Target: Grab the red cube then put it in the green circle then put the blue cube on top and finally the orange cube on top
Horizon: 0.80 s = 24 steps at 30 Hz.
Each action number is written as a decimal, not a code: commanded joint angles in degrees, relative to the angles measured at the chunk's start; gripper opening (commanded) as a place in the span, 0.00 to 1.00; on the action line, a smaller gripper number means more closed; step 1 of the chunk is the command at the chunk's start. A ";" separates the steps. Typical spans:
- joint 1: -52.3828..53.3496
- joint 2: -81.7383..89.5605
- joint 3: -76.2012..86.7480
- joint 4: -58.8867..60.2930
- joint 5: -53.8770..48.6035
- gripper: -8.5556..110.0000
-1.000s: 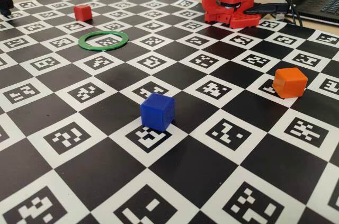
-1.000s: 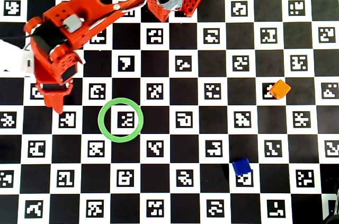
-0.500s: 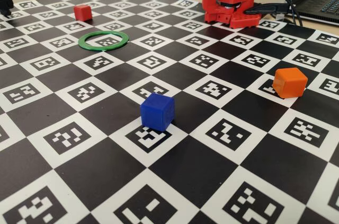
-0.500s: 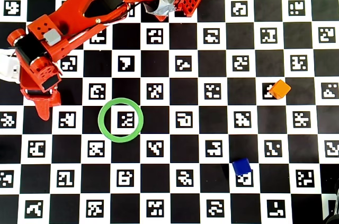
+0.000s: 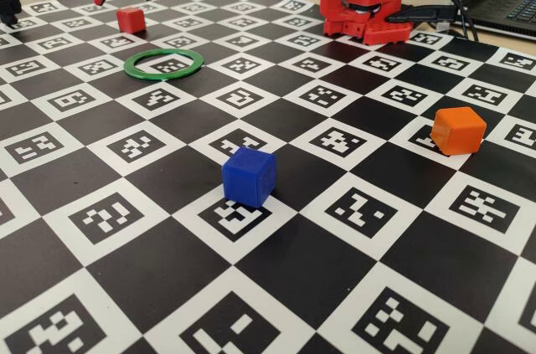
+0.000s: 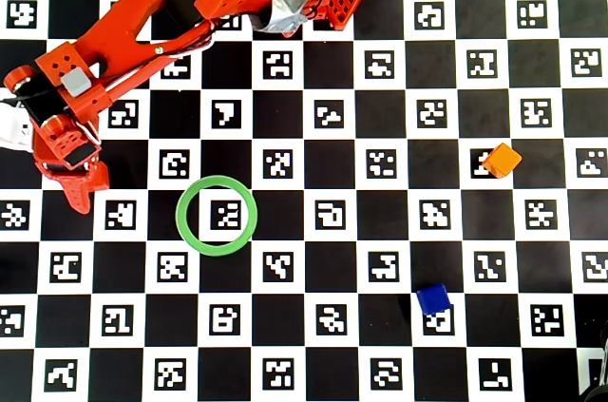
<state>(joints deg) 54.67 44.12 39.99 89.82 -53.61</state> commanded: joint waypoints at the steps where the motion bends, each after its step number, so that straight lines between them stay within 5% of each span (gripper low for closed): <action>1: 0.70 1.76 -3.16 -1.58 -0.70 0.45; 24: -0.26 -1.67 0.09 -5.01 -3.96 0.45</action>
<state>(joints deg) 54.67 40.17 40.34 85.43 -57.30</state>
